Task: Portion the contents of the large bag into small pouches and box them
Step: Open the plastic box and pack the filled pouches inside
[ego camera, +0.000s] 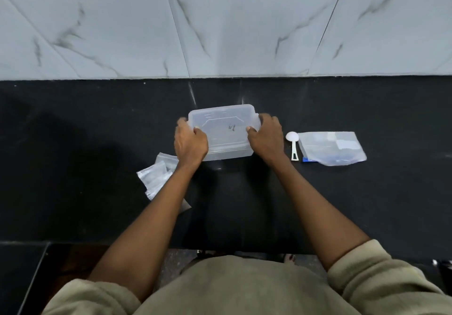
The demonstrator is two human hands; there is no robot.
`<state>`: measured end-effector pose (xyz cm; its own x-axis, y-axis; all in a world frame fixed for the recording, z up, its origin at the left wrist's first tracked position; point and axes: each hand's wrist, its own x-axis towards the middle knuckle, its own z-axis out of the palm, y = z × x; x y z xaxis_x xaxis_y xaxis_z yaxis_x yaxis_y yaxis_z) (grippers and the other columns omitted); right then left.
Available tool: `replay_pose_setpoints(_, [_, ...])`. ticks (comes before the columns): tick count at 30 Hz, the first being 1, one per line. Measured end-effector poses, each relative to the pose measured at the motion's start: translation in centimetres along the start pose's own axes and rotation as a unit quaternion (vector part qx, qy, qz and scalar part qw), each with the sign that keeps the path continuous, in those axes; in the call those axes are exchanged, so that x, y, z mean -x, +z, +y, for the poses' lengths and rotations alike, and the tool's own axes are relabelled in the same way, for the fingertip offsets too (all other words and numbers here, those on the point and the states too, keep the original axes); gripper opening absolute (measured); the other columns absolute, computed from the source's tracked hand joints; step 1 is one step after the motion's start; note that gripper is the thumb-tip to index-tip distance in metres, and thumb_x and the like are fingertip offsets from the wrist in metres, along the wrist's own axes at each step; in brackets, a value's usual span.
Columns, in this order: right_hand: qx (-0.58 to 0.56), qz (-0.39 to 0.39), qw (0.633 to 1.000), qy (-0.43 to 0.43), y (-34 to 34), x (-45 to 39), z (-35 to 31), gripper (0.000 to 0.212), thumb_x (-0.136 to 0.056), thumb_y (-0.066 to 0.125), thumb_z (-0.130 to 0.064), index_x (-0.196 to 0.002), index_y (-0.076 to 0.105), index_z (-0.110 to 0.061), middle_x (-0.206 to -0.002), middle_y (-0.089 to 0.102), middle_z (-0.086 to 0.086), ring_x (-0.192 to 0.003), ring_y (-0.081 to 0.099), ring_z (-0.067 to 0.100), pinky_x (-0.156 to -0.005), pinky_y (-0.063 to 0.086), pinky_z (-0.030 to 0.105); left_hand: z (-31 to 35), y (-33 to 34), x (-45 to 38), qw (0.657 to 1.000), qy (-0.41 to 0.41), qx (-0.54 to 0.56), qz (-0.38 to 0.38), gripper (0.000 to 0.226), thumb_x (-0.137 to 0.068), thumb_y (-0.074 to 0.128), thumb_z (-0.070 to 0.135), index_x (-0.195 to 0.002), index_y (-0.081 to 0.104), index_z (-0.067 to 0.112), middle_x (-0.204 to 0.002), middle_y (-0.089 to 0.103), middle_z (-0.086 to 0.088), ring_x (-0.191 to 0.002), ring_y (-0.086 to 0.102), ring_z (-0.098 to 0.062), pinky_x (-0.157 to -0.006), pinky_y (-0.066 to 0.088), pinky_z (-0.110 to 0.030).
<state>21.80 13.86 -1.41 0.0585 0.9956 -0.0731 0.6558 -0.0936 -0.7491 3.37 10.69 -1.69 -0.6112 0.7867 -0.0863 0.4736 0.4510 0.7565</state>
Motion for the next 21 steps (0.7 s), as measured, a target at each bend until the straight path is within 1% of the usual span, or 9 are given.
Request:
replay_pose_setpoints(4, [0.027,0.039,0.997,0.059,-0.2,1.1,0.0,0.029,-0.084,0.068,-0.022,-0.107,0.056,-0.008,-0.109,0.061,0.009,-0.095,0.061,0.024,-0.077,0.055,0.039,-1.7,-0.9,-1.5,0.998,0.017,0.044,-0.042,0.017,-0.094,0.046,0.019,-0.109,0.053,0.018,-0.107,0.061,-0.001,-0.1,0.06,-0.024,-0.084,0.052,-0.04])
replay_pose_setpoints(6, [0.081,0.055,0.993,0.071,-0.1,1.8,-0.2,0.034,-0.082,0.063,-0.024,-0.11,0.054,-0.006,-0.112,0.058,0.012,-0.099,0.058,0.028,-0.081,0.054,0.043,-2.1,-0.8,-1.9,0.997,0.015,0.048,-0.066,0.013,-0.097,0.046,0.021,-0.104,0.056,0.018,-0.103,0.062,0.0,-0.095,0.06,-0.021,-0.076,0.048,-0.033])
replay_pose_setpoints(9, [0.184,0.098,0.978,-0.018,0.2,2.2,-0.7,0.053,-0.075,0.062,-0.023,-0.122,0.051,-0.004,-0.123,0.052,0.015,-0.111,0.05,0.034,-0.092,0.047,0.045,-2.5,-0.2,-2.7,0.994,0.027,0.057,-0.093,0.021,-0.1,0.045,0.032,-0.096,0.06,0.018,-0.106,0.061,-0.003,-0.094,0.059,-0.02,-0.076,0.047,-0.031])
replay_pose_setpoints(11, [0.211,0.061,0.973,-0.074,0.6,1.8,-1.0,0.061,-0.076,0.062,-0.023,-0.134,0.05,-0.009,-0.133,0.051,0.012,-0.118,0.049,0.031,-0.098,0.043,0.045,-2.6,0.4,-3.5,0.992,0.014,0.075,-0.099,0.03,-0.101,0.044,0.036,-0.082,0.058,0.017,-0.103,0.058,-0.005,-0.089,0.056,-0.02,-0.079,0.047,-0.035])
replay_pose_setpoints(13, [0.229,0.031,0.967,-0.103,1.1,1.4,-1.1,0.055,-0.082,0.057,-0.026,-0.135,0.054,-0.015,-0.13,0.052,0.01,-0.119,0.049,0.029,-0.098,0.041,0.045,-2.4,0.8,-3.8,0.977,-0.032,0.158,-0.136,0.033,-0.102,0.043,0.03,-0.073,0.049,0.017,-0.085,0.056,-0.003,-0.073,0.051,-0.016,-0.069,0.044,-0.033])
replay_pose_setpoints(14, [0.24,0.033,0.964,-0.11,1.3,1.1,-1.0,0.05,-0.085,0.055,-0.029,-0.133,0.057,-0.017,-0.126,0.053,0.009,-0.116,0.05,0.029,-0.096,0.041,0.045,-2.4,0.9,-3.8,0.965,-0.057,0.204,-0.155,0.033,-0.103,0.043,0.025,-0.071,0.047,0.017,-0.076,0.054,0.0,-0.066,0.048,-0.014,-0.063,0.042,-0.031])
replay_pose_setpoints(16, [0.255,0.052,0.959,-0.114,1.5,0.6,-1.0,0.042,-0.09,0.053,-0.034,-0.127,0.062,-0.016,-0.119,0.053,0.009,-0.11,0.05,0.028,-0.093,0.041,0.044,-2.4,0.6,-3.9,0.943,-0.092,0.262,-0.184,0.033,-0.103,0.042,0.016,-0.071,0.046,0.018,-0.07,0.052,0.002,-0.061,0.046,-0.013,-0.057,0.042,-0.028])
replay_pose_setpoints(18, [0.266,0.063,0.954,-0.121,1.7,0.6,-1.0,0.037,-0.094,0.054,-0.037,-0.122,0.063,-0.014,-0.117,0.053,0.01,-0.108,0.05,0.028,-0.091,0.041,0.045,-2.5,0.6,-4.0,0.92,-0.126,0.305,-0.213,0.029,-0.101,0.042,0.01,-0.073,0.049,0.017,-0.072,0.057,-0.001,-0.062,0.053,-0.016,-0.058,0.047,-0.031])
replay_pose_setpoints(21, [0.264,0.074,0.952,-0.139,1.6,0.5,-0.7,0.034,-0.095,0.056,-0.036,-0.119,0.064,-0.014,-0.115,0.052,0.01,-0.106,0.05,0.029,-0.09,0.041,0.045,-2.6,0.7,-4.1,0.894,-0.168,0.358,-0.211,0.026,-0.1,0.044,0.008,-0.076,0.052,0.014,-0.072,0.061,-0.003,-0.061,0.057,-0.019,-0.059,0.051,-0.032])
